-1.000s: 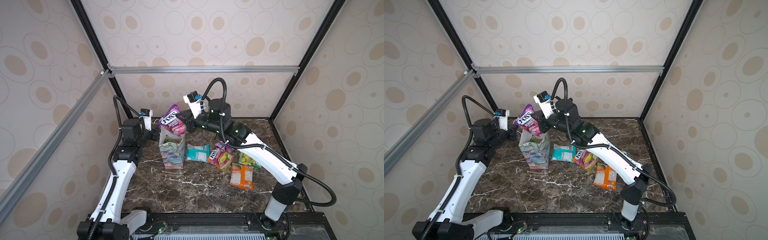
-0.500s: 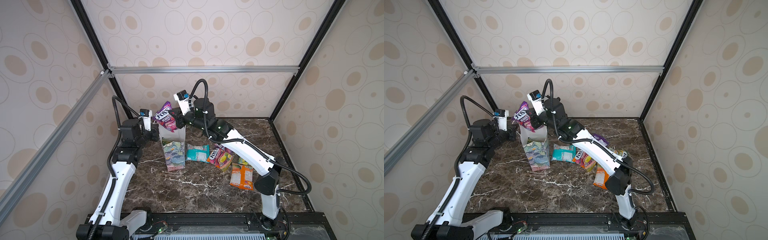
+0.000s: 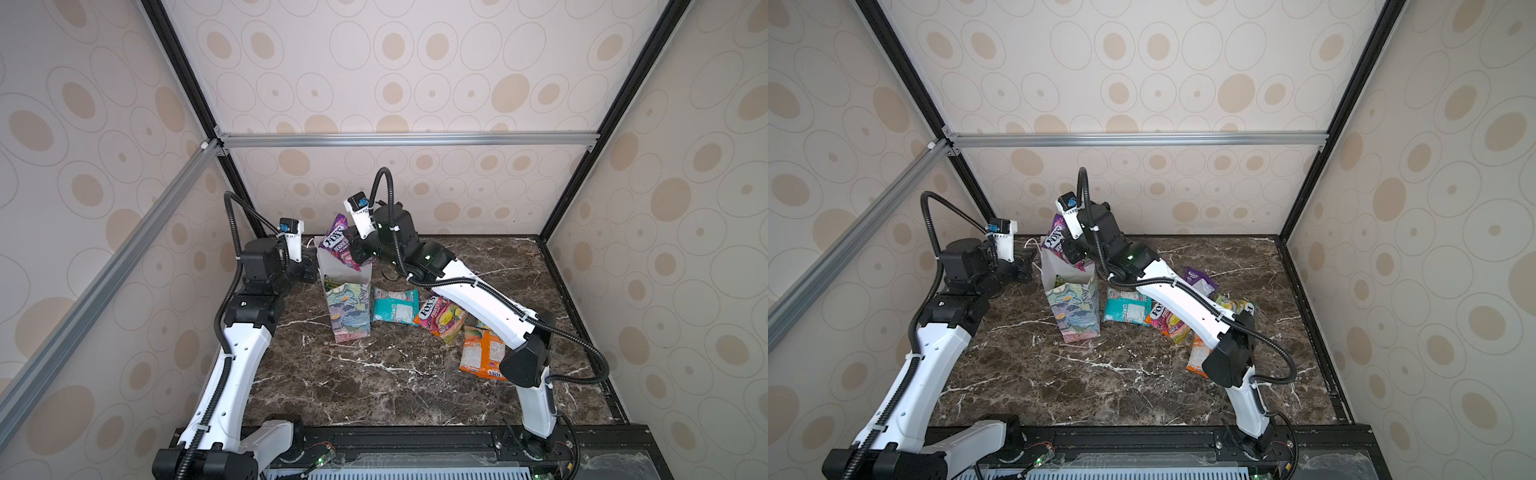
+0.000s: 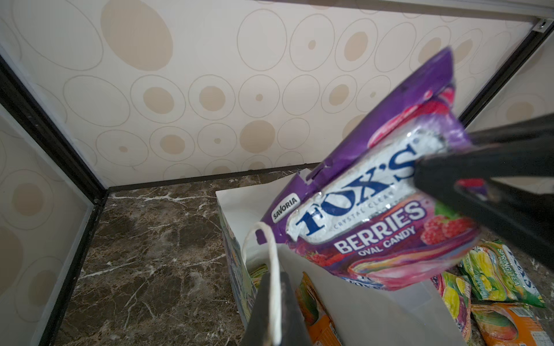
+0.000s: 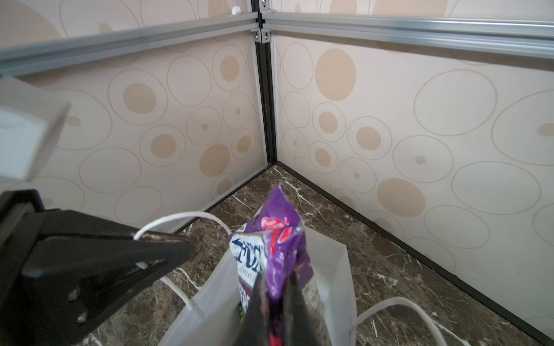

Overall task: Place the snacks into the paper bag
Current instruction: Place the snack in the paper bag.

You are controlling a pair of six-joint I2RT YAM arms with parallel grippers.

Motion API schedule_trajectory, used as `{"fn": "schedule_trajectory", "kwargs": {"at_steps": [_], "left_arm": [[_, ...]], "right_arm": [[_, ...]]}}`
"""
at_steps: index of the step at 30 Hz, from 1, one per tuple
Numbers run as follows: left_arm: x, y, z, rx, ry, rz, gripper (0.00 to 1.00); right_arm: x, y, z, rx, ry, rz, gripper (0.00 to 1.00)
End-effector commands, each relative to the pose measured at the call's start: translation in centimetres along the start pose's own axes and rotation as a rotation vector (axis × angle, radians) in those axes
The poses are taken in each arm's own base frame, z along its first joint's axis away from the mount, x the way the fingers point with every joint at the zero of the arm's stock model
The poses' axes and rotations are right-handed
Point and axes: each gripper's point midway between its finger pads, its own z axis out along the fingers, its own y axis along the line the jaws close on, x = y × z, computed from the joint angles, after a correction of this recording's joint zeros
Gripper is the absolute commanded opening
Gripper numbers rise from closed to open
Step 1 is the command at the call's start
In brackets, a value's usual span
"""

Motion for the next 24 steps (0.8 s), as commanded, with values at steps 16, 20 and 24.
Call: {"fn": "schedule_trajectory", "kwargs": {"at_steps": [16,20,24], "left_arm": [[-1.3,-0.1,-0.5,-0.001,-0.032,0.024,0.00],[-1.3,0.0,-0.5,-0.003,-0.033,0.026,0.00],[-1.2,-0.1,-0.5,-0.001,-0.031,0.024,0.00]], "right_arm": [[3.7,1.4,2.3,0.080,0.098,-0.106,0.00],[2.6,1.0,2.0,0.109,0.082,-0.121,0.30],[1.8,1.3,1.6,0.104,0.064,-0.133,0.36]]}}
